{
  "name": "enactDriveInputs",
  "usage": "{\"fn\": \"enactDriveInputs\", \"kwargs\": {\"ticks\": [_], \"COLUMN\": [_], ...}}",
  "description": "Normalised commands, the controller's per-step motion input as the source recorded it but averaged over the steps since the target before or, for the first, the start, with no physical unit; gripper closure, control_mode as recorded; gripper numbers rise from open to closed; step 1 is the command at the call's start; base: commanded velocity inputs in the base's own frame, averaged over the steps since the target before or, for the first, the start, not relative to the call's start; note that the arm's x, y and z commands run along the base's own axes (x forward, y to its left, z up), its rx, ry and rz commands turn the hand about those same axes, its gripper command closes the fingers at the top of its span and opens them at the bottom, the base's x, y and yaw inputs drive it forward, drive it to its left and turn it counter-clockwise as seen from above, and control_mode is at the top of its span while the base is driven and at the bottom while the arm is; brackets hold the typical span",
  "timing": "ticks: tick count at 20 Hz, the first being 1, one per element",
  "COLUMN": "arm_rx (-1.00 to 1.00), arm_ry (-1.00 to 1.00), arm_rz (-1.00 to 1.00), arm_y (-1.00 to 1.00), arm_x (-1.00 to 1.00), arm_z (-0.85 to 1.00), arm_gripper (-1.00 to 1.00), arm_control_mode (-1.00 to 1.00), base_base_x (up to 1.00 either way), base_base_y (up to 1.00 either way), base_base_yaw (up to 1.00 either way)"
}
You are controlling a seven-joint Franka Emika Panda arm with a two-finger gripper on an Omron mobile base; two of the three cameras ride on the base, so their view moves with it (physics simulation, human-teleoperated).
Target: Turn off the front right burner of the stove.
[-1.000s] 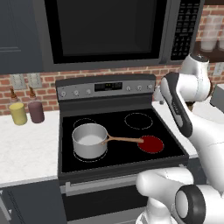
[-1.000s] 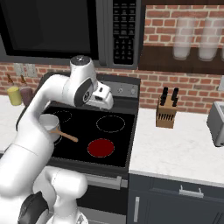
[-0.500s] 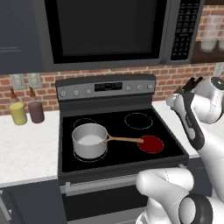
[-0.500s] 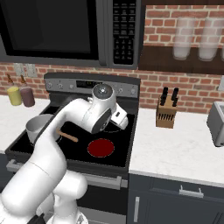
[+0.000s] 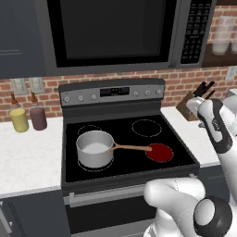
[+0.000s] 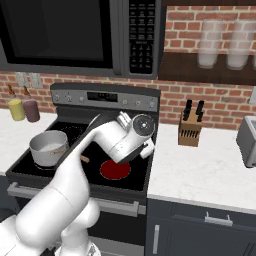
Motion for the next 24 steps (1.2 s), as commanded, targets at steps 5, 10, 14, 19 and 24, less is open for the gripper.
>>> {"fn": "enactDriveInputs", "kwargs": {"ticks": [5, 10, 14, 19, 24], "arm_rx": [0.14, 0.03, 0.00, 0.00, 0.00], "arm_ry": [-0.01, 0.00, 0.00, 0.00, -0.07], "arm_rz": [-0.02, -0.02, -0.05, 0.00, 0.00], "arm_y": [-0.31, -0.03, 0.00, 0.10, 0.14], "arm_x": [0.39, 0.62, 0.59, 0.46, 0.46], "arm_z": [0.28, 0.29, 0.04, -0.13, -0.24], "arm_gripper": [-1.00, -1.00, -1.00, -1.00, -1.00], "arm_control_mode": [-1.00, -1.00, -1.00, -1.00, -1.00], "base_base_x": [0.00, 0.00, 0.00, 0.00, 0.00], "base_base_y": [0.00, 0.00, 0.00, 0.00, 0.00], "base_base_yaw": [0.00, 0.00, 0.00, 0.00, 0.00]}}
